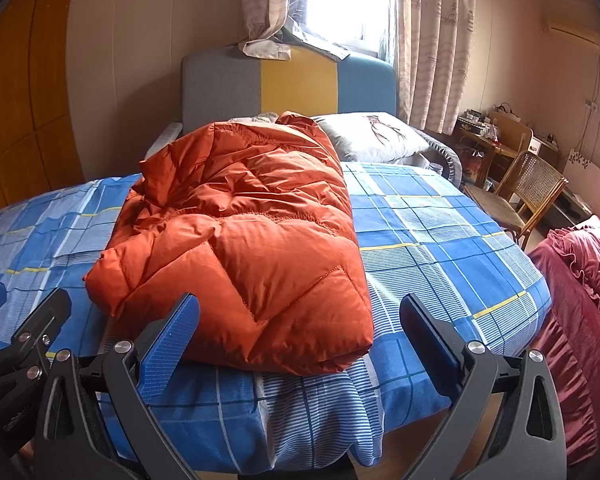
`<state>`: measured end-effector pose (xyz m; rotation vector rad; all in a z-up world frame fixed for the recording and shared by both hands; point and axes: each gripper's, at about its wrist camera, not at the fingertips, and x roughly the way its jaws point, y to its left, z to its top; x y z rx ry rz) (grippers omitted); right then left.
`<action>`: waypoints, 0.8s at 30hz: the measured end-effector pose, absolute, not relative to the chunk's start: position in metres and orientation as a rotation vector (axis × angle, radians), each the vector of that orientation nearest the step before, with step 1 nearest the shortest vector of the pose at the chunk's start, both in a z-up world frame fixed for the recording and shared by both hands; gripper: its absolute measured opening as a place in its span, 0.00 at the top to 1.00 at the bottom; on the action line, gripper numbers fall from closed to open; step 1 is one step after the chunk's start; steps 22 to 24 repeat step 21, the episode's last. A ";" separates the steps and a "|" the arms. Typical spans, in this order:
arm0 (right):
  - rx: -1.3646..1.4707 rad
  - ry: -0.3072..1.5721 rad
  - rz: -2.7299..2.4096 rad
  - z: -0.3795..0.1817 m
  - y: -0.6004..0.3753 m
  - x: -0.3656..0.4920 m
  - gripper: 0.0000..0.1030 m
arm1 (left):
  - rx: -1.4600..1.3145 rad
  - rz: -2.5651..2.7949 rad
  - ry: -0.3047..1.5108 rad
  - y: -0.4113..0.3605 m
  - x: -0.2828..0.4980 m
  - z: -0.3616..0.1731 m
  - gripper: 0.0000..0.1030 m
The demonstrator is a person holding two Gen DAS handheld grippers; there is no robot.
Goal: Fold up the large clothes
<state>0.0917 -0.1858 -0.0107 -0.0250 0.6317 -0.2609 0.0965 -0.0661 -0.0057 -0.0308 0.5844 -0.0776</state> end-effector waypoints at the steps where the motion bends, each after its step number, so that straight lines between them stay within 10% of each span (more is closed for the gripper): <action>1: -0.028 0.631 -0.261 -0.011 -0.185 0.092 0.03 | -0.032 -0.078 0.586 -0.066 0.097 -0.006 0.02; 24: -0.016 0.653 -0.265 -0.016 -0.187 0.100 0.03 | -0.052 -0.060 0.620 -0.063 0.106 -0.015 0.02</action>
